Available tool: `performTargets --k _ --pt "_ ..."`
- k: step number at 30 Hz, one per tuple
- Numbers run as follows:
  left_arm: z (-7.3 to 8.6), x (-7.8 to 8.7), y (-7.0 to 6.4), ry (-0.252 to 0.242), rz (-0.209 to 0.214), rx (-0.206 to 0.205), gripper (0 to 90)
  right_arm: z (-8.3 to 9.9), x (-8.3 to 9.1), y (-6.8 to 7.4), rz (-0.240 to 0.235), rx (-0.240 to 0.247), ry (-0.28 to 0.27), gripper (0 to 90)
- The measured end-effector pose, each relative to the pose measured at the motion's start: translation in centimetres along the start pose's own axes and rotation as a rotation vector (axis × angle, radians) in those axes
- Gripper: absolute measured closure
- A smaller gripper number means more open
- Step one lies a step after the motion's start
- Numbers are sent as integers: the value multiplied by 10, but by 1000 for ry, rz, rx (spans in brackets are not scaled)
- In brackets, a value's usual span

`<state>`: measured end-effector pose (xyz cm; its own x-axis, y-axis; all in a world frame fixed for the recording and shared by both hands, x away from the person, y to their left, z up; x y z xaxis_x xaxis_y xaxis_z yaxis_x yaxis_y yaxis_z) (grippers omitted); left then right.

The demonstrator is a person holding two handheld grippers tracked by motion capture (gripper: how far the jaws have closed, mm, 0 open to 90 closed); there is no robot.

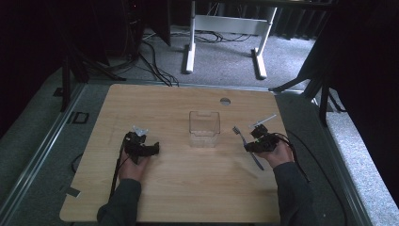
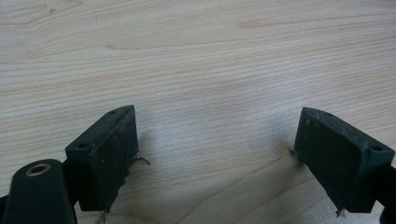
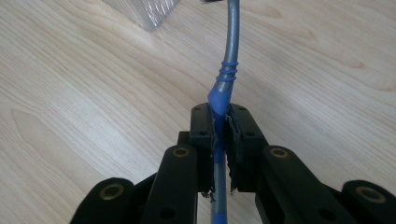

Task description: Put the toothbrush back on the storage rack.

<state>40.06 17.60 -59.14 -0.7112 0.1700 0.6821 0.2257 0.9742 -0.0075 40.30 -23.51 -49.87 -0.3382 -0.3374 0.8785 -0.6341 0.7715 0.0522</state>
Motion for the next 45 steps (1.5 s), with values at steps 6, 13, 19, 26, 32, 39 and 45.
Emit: performTargets --k 6,13,19,26,32,39,45 --pt "0 0 0 0 0 0 139 -5 4 2 -7 1 -30 813" --pt "0 0 0 0 0 0 140 -9 8 3 -20 -7 -56 813" --pt "0 0 0 0 0 0 140 -13 10 5 -24 -11 -80 813" --pt "0 0 0 -1 0 1 140 -18 14 8 -24 -13 -103 813" --pt "0 0 0 -1 0 1 140 -23 17 10 -30 -13 -123 813" --pt "0 0 0 -1 0 1 140 -28 21 11 -41 -26 -158 813" --pt "0 0 0 -1 0 2 140 -30 23 11 -44 -31 -170 813"
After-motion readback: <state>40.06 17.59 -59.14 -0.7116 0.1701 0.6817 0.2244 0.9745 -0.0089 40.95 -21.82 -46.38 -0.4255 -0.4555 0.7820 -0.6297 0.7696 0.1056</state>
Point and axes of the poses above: each handheld gripper's, and its own axes: x roughly backward along the jaws, z roughly out of its underside, y roughly to its left, the point moved 4 cm from there along -x, roughly forward along the jaws, and after that the axes turned 2 degrees about -y, right-handed, at the moved point
